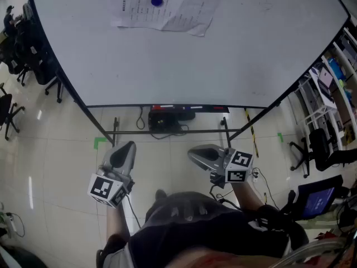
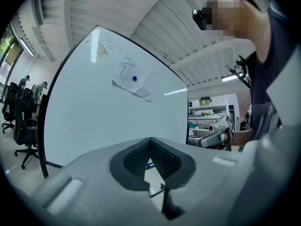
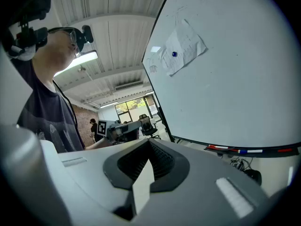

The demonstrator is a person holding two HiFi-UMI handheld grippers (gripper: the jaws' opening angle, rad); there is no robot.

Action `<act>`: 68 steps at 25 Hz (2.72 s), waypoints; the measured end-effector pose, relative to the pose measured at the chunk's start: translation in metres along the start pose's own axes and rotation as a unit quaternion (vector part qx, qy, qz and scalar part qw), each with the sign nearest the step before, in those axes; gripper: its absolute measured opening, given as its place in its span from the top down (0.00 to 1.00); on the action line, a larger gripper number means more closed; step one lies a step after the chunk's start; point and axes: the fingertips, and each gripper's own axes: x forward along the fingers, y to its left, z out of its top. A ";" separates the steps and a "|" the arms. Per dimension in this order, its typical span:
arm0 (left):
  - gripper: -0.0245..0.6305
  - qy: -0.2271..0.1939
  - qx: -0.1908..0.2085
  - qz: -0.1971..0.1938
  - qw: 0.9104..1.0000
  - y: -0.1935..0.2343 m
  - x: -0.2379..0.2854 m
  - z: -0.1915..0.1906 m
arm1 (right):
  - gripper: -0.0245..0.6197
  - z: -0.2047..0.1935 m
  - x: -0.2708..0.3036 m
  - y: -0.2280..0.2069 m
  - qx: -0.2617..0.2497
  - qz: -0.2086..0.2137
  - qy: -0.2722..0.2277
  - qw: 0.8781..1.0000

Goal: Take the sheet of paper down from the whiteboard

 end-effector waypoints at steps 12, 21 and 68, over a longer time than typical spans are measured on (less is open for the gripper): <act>0.96 0.001 -0.038 0.022 0.999 0.061 0.006 -0.014 | 0.96 0.020 0.027 -0.053 -0.015 -0.064 0.026 0.998; 0.96 -0.006 -0.004 0.071 0.997 0.078 0.024 0.017 | 0.96 0.059 0.037 -0.113 -0.032 -0.047 -0.003 0.998; 0.76 -0.040 0.586 0.045 0.808 0.083 0.263 0.301 | 0.71 0.421 -0.046 -0.136 -0.387 -0.115 -0.288 0.869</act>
